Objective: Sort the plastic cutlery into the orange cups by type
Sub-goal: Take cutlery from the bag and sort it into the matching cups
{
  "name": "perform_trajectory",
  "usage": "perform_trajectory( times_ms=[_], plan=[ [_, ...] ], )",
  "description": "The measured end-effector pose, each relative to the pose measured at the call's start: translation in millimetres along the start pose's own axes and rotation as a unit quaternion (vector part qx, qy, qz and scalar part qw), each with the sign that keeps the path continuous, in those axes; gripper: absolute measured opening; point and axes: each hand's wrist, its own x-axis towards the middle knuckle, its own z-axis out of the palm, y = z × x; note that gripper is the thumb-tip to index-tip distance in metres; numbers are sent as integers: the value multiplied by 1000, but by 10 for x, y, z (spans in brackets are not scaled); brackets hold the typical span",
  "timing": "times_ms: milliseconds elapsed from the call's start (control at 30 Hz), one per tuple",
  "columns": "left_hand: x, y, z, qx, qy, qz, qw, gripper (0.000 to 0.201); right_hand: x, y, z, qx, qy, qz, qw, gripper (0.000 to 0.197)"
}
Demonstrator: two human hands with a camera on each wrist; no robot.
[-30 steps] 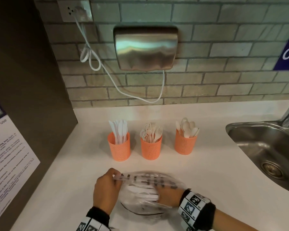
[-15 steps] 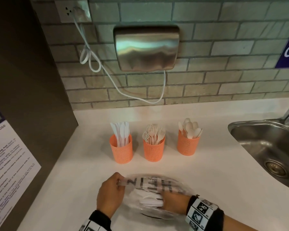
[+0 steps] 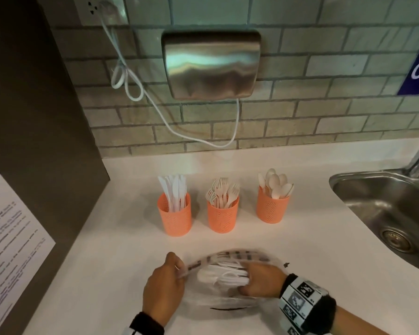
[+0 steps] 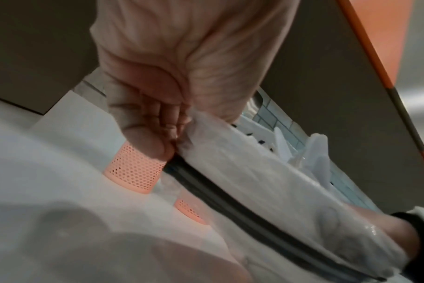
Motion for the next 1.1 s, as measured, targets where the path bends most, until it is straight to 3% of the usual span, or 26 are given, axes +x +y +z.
perform_trajectory(
  times_ms=[167, 300, 367, 500, 567, 667, 833, 967, 1100],
  plan=[
    [66, 100, -46, 41, 3, 5, 999, 21, -26, 15, 165, 32, -3, -64, 997, 44],
    [195, 92, -26, -94, -35, -46, 994, 24, -39, -4, 146, -9, -5, -142, 990, 47],
    [247, 84, -30, -111, -33, -55, 992, 27, -44, -28, 102, -8, 1, -164, 986, 49],
    [274, 56, 10, -2, -18, -46, 999, 15, -67, 5, 92, -53, 25, -154, 986, 51],
    [231, 42, 11, 66, -26, -11, 997, 9, -40, 48, 98, -84, 96, -140, 982, 53],
    [101, 20, 28, 95, -48, 29, 994, 7, 75, 82, -29, 42, 203, -78, 975, 50],
    [43, 28, 9, 25, 0, 2, 1000, 8, 228, 67, -77, 154, 213, -64, 963, 38],
    [115, 61, 4, 17, 29, -14, 999, 14, 223, -54, -76, 301, 245, -90, 917, 28],
    [191, 71, 62, 41, 19, -41, 998, 19, 210, -172, -98, 356, 298, -120, 877, 24]
  ],
)
